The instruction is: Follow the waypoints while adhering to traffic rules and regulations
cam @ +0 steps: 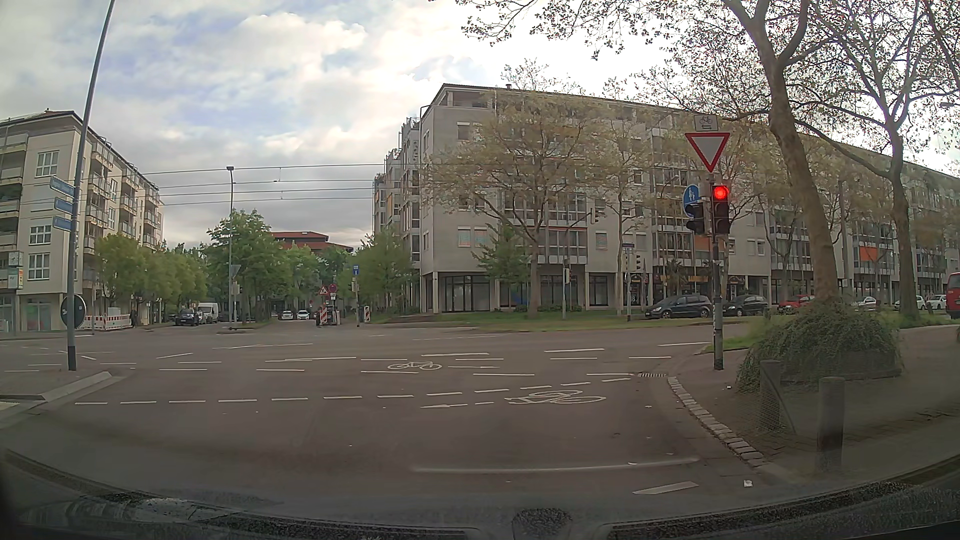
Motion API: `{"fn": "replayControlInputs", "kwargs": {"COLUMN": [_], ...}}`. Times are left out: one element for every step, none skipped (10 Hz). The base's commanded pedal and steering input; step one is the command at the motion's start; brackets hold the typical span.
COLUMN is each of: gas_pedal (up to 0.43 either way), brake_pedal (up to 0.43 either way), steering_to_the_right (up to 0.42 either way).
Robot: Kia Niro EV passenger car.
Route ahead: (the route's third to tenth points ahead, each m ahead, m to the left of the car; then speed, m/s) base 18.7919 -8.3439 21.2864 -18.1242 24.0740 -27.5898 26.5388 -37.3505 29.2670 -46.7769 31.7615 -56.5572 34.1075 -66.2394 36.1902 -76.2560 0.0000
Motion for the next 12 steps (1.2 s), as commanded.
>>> {"fn": "replayControlInputs", "kwargs": {"gas_pedal": [0.0, 0.0, 0.0, 0.0, 0.0, 0.0, 0.0, 0.0, 0.0, 0.0, 0.0, 0.0], "brake_pedal": [0.207, 0.201, 0.201, 0.201, 0.201, 0.201, 0.201, 0.207, 0.201, 0.201, 0.201, 0.201], "steering_to_the_right": [0.067, 0.067, 0.066, 0.066, 0.066, 0.066, 0.066, 0.066, 0.066, 0.066, 0.066, 0.066]}}
